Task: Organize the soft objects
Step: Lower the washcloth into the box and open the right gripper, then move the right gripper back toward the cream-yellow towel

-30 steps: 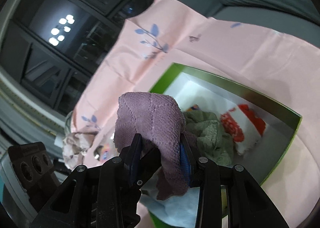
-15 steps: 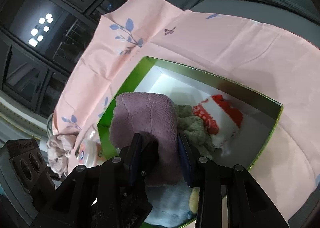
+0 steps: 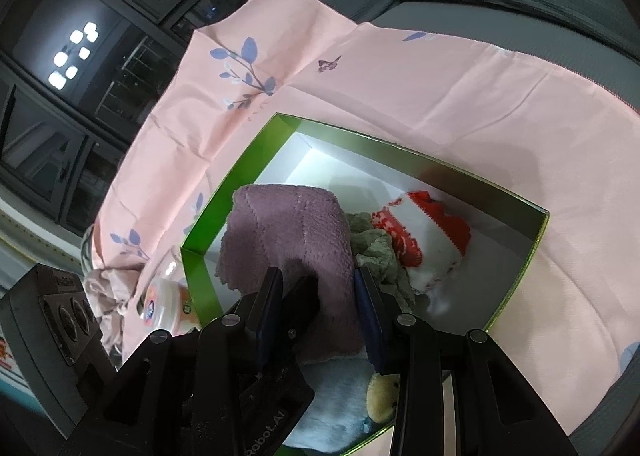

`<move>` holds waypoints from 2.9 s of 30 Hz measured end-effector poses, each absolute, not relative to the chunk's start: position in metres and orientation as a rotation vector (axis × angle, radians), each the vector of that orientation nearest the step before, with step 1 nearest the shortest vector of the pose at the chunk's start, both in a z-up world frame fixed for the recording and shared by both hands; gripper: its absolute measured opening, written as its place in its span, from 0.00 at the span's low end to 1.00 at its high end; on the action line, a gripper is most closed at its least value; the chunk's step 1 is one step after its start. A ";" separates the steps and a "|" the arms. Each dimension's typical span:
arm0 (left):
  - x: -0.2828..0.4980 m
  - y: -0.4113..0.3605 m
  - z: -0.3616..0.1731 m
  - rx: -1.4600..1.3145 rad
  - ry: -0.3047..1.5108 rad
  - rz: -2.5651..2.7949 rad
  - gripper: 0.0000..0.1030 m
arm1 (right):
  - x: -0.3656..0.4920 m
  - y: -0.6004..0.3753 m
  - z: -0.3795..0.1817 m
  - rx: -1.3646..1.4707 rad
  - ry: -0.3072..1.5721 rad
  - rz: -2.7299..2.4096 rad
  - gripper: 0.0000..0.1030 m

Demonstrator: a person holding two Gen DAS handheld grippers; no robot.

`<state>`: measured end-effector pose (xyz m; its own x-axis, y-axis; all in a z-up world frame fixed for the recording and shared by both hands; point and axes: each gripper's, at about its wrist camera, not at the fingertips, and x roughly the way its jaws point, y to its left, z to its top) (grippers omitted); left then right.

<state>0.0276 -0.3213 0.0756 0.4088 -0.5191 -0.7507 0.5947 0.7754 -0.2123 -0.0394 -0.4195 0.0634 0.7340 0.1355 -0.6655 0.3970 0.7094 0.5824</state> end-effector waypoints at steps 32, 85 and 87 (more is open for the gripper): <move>-0.025 -0.083 0.126 -0.126 0.731 -0.419 0.85 | -0.061 -0.317 0.109 0.390 0.549 -0.114 0.75; 0.009 0.032 0.050 -0.324 0.805 -0.342 0.97 | -0.135 -0.183 0.109 0.220 0.688 -0.144 0.86; 0.011 0.032 0.047 -0.334 0.815 -0.339 0.97 | -0.134 -0.185 0.107 0.229 0.699 -0.135 0.86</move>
